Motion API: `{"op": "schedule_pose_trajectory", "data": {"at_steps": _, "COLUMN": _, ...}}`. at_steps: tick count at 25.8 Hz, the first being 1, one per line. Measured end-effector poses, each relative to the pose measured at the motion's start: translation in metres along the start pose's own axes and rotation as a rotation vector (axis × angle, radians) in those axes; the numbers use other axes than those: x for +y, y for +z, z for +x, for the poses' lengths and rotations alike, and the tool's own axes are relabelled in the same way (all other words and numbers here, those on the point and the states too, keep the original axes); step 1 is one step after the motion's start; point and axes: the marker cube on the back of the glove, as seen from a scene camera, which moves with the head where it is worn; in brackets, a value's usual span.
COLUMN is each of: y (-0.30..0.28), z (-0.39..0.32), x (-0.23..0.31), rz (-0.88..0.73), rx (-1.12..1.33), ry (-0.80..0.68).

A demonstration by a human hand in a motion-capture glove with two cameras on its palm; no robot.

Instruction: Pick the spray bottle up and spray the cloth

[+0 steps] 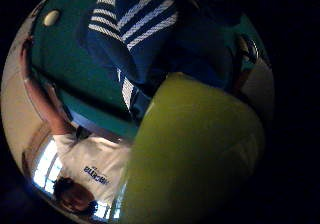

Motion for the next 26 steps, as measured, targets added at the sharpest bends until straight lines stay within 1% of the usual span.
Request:
{"op": "schedule_pose_trajectory", "data": {"at_steps": 4, "y": -0.001, "z": -0.001, "x": 0.0, "rz": 0.001, "rx": 0.006, "ry": 0.0}}
{"op": "schedule_pose_trajectory", "data": {"at_steps": 7, "y": -0.014, "z": 0.008, "x": 0.01, "rz": 0.057, "rx": -0.04, "ry": 0.005}}
{"op": "schedule_pose_trajectory", "data": {"at_steps": 14, "y": -0.067, "z": 0.054, "x": 0.056, "rz": 0.302, "rx": -0.297, "ry": 0.048}}
{"op": "schedule_pose_trajectory", "data": {"at_steps": 19, "y": -0.091, "z": 0.089, "x": 0.094, "rz": 0.487, "rx": -0.527, "ry": 0.053}}
{"op": "schedule_pose_trajectory", "data": {"at_steps": 23, "y": -0.097, "z": 0.105, "x": 0.121, "rz": 0.667, "rx": -0.741, "ry": 0.007}}
{"op": "schedule_pose_trajectory", "data": {"at_steps": 26, "y": -0.095, "z": 0.104, "x": 0.129, "rz": 0.777, "rx": -0.91, "ry": -0.049}}
